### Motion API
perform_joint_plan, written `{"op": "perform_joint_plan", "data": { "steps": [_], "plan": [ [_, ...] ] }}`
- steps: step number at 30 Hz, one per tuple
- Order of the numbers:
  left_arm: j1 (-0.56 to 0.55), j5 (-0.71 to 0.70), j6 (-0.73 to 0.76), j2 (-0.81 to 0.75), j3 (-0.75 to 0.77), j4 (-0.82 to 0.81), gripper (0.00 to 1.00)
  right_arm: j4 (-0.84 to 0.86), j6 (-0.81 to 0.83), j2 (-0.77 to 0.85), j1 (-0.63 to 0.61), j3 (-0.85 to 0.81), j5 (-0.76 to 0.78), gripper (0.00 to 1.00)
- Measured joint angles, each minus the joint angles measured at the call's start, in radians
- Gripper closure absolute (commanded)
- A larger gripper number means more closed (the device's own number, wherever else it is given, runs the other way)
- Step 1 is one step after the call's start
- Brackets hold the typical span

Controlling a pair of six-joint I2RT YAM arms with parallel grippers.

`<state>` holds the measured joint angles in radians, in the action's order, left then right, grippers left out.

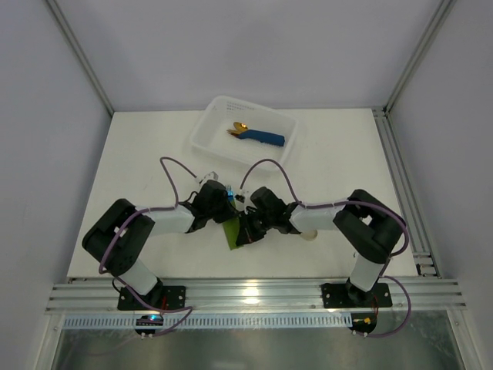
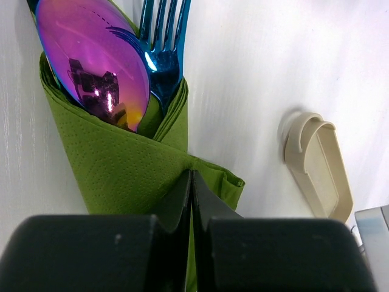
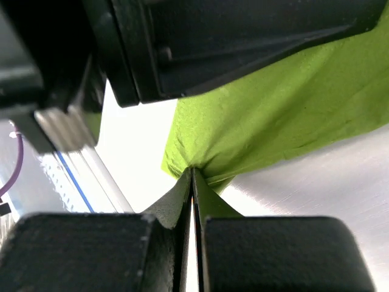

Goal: Place the utensils on the paper napkin and roll it up
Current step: Roll the napkin at the center of the board.

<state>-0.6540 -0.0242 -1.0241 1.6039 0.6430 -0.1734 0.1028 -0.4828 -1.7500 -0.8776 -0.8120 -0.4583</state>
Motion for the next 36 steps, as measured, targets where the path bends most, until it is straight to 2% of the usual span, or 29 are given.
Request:
{"op": "perform_joint_plan", "data": {
  "steps": [11, 19, 25, 26, 28, 36],
  "plan": [
    [0.000, 0.000, -0.016, -0.005, -0.016, -0.018, 1.00, 0.144, -0.026, 0.040, 0.003, 0.111, -0.004, 0.96],
    [0.000, 0.000, -0.016, -0.006, -0.016, -0.017, 1.00, 0.032, -0.013, 0.148, 0.000, 0.171, 0.015, 0.96],
    [0.000, -0.001, -0.013, -0.006, 0.004, 0.024, 1.00, -0.048, 0.014, 0.228, 0.010, 0.172, 0.068, 0.82],
    [0.000, 0.000, -0.012, -0.006, 0.008, 0.033, 1.00, -0.054, 0.015, 0.235, 0.018, 0.172, 0.071, 0.74],
    [0.000, 0.000, -0.012, -0.006, 0.016, 0.051, 1.00, -0.063, 0.015, 0.239, 0.039, 0.170, 0.078, 0.66],
    [-0.014, -0.002, -0.011, -0.008, 0.024, 0.073, 1.00, -0.062, -0.007, 0.192, 0.125, 0.105, 0.035, 0.62]
  ]
}}
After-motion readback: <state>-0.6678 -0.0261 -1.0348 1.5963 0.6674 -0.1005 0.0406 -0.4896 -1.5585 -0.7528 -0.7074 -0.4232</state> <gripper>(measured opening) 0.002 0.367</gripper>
